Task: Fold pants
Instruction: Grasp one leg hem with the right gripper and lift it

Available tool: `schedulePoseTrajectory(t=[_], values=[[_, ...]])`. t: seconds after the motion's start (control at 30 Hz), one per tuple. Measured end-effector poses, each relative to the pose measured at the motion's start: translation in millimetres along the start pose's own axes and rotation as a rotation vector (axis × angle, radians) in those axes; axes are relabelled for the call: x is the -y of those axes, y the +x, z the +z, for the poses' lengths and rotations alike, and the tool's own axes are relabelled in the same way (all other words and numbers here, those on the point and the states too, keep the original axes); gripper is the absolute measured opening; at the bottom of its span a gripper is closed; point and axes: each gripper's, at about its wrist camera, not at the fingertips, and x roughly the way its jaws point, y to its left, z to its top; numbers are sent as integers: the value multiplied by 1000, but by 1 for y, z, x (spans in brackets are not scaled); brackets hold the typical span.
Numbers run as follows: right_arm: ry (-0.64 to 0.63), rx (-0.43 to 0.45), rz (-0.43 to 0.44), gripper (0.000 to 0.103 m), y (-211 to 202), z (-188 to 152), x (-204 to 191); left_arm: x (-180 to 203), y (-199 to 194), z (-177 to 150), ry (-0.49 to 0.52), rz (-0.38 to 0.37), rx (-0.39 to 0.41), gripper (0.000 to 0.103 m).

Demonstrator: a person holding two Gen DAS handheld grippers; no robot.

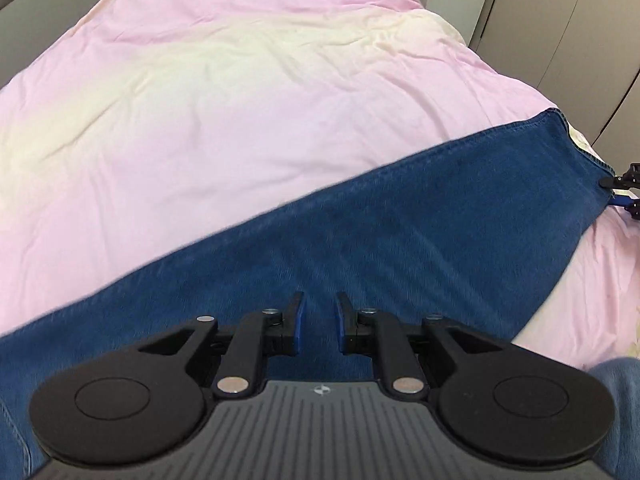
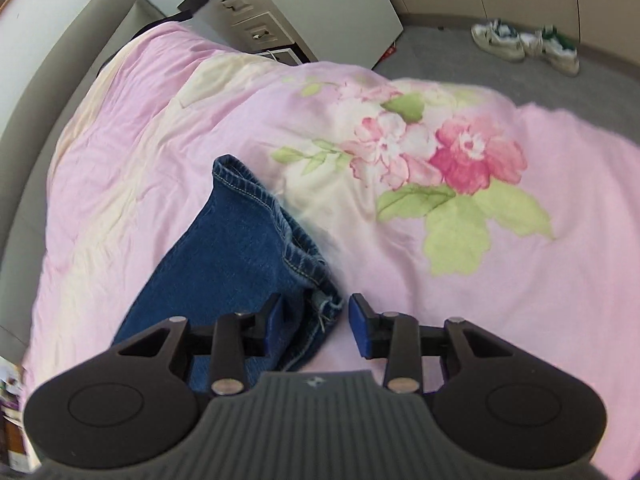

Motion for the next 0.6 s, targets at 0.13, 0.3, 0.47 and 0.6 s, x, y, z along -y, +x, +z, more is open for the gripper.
schedulePoseTrajectory(t=[0.13, 0.3, 0.47, 0.6], values=[[71, -8, 68, 23, 20, -5, 11, 2, 26, 22, -1, 47, -12, 19], [84, 30, 98, 13, 14, -9, 7, -10, 57, 42, -54, 76, -34, 19], [25, 75, 132, 11, -12, -1, -17, -18, 83, 46, -98, 63, -52, 19], [-31, 115, 165, 10, -37, 8, -48, -21, 87, 46, -141, 69, -34, 19]])
